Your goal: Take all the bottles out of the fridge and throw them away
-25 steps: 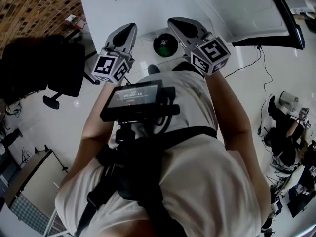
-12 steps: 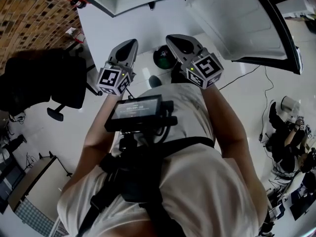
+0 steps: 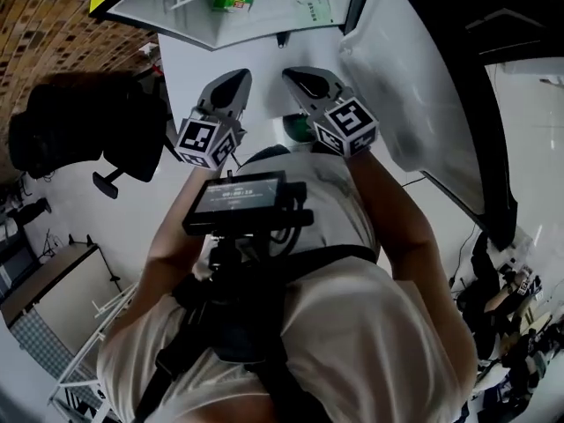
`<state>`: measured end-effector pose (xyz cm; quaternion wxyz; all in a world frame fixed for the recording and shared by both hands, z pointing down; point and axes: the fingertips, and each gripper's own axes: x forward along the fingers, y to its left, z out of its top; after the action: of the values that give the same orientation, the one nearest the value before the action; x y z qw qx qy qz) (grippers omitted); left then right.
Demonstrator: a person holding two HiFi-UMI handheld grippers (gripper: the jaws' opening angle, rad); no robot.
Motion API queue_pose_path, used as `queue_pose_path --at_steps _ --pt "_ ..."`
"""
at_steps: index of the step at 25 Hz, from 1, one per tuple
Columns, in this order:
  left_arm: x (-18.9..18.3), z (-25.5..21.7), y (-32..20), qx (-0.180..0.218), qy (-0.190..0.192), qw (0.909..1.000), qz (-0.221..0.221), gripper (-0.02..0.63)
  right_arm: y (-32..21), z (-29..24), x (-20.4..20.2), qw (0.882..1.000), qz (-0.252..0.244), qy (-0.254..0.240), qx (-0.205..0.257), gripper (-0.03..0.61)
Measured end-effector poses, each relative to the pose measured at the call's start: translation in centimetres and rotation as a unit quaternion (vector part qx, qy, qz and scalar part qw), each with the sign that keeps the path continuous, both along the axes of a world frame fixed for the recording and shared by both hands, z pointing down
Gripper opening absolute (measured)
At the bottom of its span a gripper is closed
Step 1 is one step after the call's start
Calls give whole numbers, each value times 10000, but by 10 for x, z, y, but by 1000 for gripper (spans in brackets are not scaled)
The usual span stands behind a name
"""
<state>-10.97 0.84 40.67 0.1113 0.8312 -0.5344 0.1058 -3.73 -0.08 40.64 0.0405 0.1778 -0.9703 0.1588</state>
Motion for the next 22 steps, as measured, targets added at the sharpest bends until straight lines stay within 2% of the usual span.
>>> queue_pose_path --at_steps 4,8,12,17,22 --pt "-8 -2 5 -88 150 9993 -334 5 -12 2 -18 9997 -243 20 -29 12" --pt "-10 5 16 -185 329 9981 -491 5 -22 6 -22 9990 -336 290 -64 12" --pt "-8 6 20 -207 380 9982 -421 5 -50 12 -22 9986 -144 513 15 12" --pt "8 3 22 -369 646 9959 -508 5 -91 34 -13 9937 10 1120 96 21" --pt "22 -5 24 -351 632 9965 -418 5 -146 63 -12 9862 248 1632 -104 140"
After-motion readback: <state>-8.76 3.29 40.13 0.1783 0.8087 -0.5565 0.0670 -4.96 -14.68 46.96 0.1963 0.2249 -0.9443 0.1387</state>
